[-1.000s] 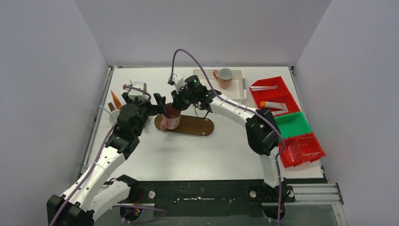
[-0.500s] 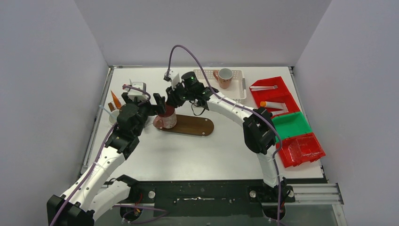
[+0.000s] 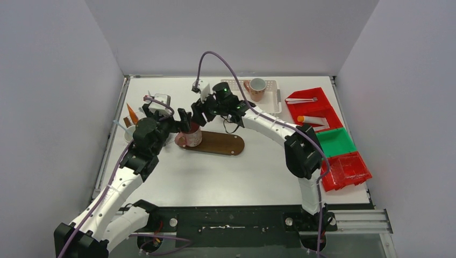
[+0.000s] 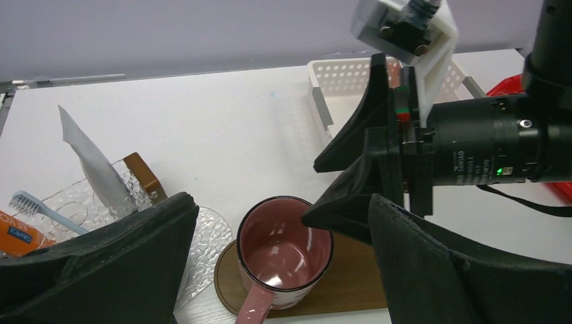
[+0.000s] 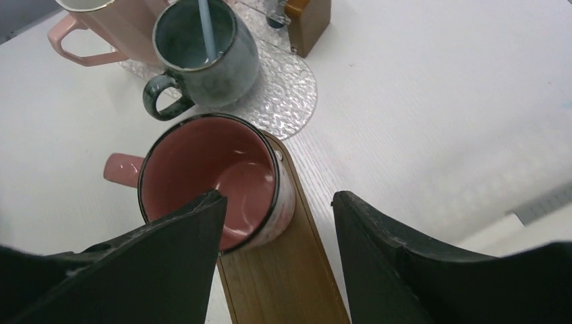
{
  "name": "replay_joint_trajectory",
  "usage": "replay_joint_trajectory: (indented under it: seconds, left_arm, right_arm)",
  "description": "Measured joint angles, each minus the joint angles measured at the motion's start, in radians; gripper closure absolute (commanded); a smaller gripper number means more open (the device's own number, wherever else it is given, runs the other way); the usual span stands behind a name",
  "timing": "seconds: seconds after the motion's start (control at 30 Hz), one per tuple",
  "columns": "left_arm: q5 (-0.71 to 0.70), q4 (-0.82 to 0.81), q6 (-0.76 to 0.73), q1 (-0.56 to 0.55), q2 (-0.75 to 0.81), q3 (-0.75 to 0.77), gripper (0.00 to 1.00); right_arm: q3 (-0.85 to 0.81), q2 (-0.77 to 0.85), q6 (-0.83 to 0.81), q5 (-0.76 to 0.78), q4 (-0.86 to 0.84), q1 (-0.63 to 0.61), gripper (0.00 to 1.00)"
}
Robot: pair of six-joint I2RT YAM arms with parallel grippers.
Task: Prepare toiletry sets of a toothbrush and toothpaste on the tray
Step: Place the cup on the tray.
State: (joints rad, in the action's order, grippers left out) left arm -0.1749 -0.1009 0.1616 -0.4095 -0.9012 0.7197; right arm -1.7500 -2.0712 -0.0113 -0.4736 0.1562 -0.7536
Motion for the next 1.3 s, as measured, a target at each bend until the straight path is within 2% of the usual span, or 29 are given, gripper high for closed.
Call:
replay_joint_trajectory:
  seconds: [0.2, 0.4, 0.67, 1.07, 1.3]
  left_arm:
    - [0.079, 0.004, -0.040, 0.013, -0.026, 0.026, 0.06]
    - [0.132, 0.043, -0.070, 0.014, -0.077, 0.063, 0.11]
    - [0.190, 0.173, -0.089, 0.014, -0.185, 0.139, 0.24]
    - [0.241, 0.344, -0.087, 0.011, -0.303, 0.239, 0.36]
    - [0.242, 0.413, -0.083, -0.001, -0.378, 0.276, 0.43]
  right_arm:
    - [0.208, 0.188, 0.022, 0.063, -0.034, 0.078, 0.25]
    - [0.400, 0.449, 0.034, 0.191, -0.073, 0.179, 0.13]
    - [0.595, 0.769, 0.030, 0.380, -0.088, 0.191, 0.08]
    - [0.770, 1.120, 0.026, 0.656, 0.000, 0.192, 0.02]
    - [0.867, 1.260, 0.002, 0.793, 0.017, 0.197, 0.00]
